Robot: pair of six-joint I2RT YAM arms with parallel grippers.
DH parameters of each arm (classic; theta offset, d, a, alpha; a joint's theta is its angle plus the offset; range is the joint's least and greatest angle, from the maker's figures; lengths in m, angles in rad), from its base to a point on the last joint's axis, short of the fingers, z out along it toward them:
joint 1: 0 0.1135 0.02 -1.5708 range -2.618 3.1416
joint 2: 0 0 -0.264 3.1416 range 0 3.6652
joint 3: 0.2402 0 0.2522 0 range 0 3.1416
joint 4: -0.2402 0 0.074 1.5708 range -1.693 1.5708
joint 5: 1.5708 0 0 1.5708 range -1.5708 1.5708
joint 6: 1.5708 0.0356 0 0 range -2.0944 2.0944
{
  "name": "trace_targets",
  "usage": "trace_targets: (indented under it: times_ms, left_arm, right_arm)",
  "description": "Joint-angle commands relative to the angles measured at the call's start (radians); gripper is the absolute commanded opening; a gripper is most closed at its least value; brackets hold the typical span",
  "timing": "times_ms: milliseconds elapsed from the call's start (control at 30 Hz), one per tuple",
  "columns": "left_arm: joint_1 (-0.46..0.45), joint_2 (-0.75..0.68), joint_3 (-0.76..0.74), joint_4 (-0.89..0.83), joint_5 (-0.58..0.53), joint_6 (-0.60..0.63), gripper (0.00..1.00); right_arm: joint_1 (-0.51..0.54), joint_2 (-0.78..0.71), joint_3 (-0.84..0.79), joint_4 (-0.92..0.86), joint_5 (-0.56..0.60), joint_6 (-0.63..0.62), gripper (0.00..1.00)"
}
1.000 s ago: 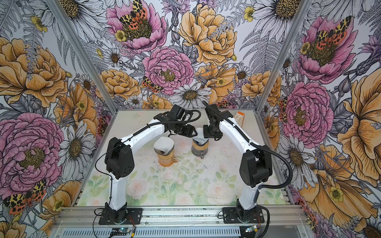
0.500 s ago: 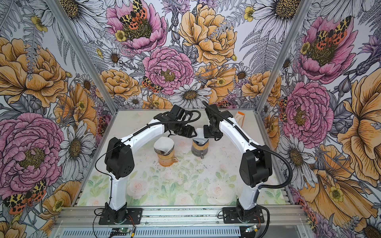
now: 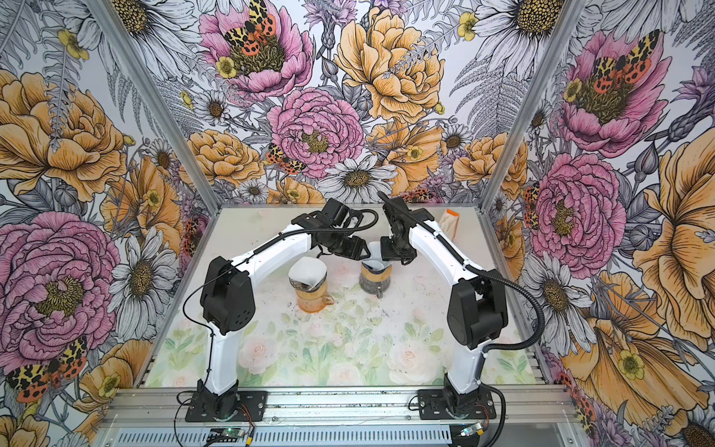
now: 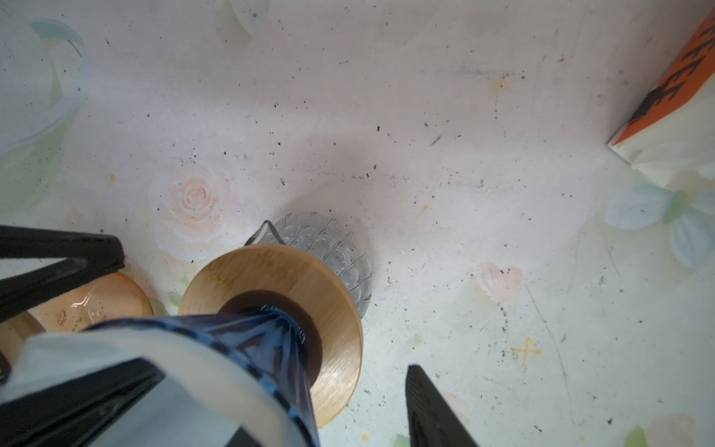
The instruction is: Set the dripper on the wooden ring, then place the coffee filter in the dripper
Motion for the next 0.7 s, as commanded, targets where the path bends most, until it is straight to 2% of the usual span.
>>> trace_targets:
  times_ms: [0,167,400,667]
  left_arm:
    - [-0.006,0.007,0.024,-0.011,-0.015,0.023,0.61]
    - [-0.007,-0.004,0.029,-0.012,-0.020,0.021,0.61]
    - [-0.013,-0.016,0.047,-0.012,-0.025,0.020,0.61]
    - [-0.018,-0.021,0.053,-0.013,-0.023,0.018,0.61]
  right_arm:
    - [0.004,0.020,-0.012,0.013,-0.010,-0.005,0.49]
    - [0.004,0.004,-0.010,0.017,-0.017,-0.006,0.49]
    - [0.006,-0.035,-0.004,0.040,-0.097,-0.004,0.49]
    - [0.013,-0.059,-0.027,0.056,-0.138,0.002,0.51]
